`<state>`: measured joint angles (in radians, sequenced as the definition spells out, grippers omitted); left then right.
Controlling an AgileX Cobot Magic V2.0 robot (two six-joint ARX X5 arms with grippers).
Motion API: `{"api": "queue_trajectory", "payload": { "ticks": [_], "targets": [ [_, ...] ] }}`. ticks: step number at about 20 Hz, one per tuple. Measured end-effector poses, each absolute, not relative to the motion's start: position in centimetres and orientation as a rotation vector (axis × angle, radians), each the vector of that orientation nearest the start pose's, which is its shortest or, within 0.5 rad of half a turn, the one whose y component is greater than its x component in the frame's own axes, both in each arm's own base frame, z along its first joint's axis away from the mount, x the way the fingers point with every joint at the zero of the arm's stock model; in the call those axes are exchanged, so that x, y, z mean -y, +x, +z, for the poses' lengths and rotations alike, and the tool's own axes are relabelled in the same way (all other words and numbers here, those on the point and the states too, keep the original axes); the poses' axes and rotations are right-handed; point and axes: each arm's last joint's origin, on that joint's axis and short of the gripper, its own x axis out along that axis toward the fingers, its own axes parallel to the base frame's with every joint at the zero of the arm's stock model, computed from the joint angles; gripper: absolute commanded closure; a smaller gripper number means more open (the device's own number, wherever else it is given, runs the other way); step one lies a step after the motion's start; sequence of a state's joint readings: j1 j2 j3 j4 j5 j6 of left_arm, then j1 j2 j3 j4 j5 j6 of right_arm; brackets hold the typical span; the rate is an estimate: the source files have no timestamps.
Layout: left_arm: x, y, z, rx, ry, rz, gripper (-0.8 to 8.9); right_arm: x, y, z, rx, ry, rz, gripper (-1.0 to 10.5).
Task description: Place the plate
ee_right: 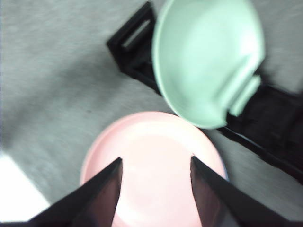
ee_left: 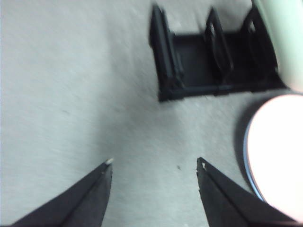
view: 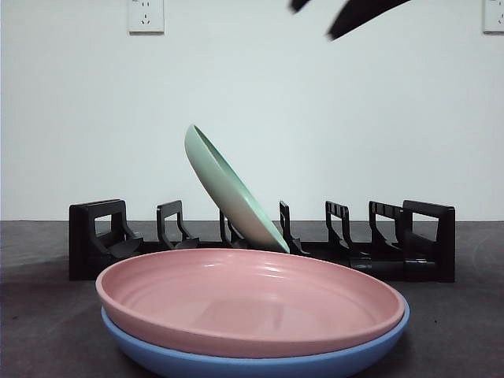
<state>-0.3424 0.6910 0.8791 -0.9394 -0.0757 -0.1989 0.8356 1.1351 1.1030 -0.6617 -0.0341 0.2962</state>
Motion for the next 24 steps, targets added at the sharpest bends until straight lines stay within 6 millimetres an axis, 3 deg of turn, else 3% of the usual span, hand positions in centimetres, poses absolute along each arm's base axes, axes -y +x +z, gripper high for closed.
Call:
{"api": "queue_trajectory", "payload": {
  "ticks": [7, 11, 16, 24],
  "targets": [
    [3.1, 10.1, 31.5, -0.749, -0.020, -0.165, 5.34, -23.3, 24.1, 34.4, -0.923, 0.006, 0.759, 7.2],
    [3.1, 10.1, 31.5, -0.747, -0.021, -0.166, 5.34, -26.5, 27.6, 33.9, -0.924, -0.013, 0.764, 7.2],
    [3.1, 10.1, 31.5, -0.747, -0.020, -0.165, 5.34, -28.4, 29.7, 32.2, -0.925, -0.044, 0.741, 7.2],
    [3.1, 10.2, 31.7, -0.719, -0.026, -0.167, 5.34, -29.3, 30.8, 29.7, -0.966, -0.073, 0.713, 7.5]
  ]
}}
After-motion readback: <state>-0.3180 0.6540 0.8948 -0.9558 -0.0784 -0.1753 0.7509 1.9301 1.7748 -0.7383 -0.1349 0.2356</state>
